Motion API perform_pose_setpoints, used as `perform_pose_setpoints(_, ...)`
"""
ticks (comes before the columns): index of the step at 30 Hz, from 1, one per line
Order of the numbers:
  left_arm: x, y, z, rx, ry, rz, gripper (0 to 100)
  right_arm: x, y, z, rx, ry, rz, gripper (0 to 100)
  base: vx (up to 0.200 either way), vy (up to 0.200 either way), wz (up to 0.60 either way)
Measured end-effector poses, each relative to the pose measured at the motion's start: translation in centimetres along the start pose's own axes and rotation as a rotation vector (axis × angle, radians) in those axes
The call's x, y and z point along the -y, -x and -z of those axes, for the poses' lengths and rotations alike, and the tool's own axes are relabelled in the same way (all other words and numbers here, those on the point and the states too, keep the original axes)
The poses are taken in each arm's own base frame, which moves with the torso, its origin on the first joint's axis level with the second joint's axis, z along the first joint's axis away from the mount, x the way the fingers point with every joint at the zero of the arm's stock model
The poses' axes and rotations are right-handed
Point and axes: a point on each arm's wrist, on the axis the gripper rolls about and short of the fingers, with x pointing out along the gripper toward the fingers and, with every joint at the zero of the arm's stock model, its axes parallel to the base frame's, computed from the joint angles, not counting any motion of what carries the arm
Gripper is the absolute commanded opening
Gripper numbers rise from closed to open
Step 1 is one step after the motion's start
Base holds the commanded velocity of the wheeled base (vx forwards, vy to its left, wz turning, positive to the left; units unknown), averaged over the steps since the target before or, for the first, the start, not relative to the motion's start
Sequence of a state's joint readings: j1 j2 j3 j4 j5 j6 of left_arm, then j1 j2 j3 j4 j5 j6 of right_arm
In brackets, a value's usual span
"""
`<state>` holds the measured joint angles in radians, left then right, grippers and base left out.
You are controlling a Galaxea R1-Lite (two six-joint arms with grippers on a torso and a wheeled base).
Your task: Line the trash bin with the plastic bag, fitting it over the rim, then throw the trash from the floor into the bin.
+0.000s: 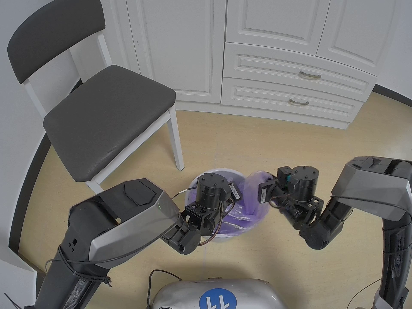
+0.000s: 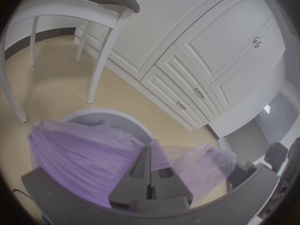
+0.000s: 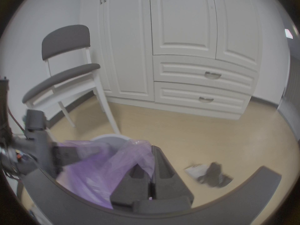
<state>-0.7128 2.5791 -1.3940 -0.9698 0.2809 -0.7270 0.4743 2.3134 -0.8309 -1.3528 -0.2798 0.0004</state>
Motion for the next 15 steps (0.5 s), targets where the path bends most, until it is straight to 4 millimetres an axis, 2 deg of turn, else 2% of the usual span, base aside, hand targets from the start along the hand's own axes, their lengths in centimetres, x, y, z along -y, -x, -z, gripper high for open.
perform_pose_setpoints(7, -0.7, 1.2, -1.0, 0.019, -0.001, -0.014, 0, -5.2, -0.3, 0.7, -0.092, -0.196, -0.079, 0, 0.0, 0.0, 0.0)
perform_pose_setpoints(15, -1.2, 1.8, -1.3, 0.059, -0.002, -0.015, 0, -6.8, -3.1, 1.4, -0.116, -0.334, -0.077, 0, 0.0, 0.0, 0.0)
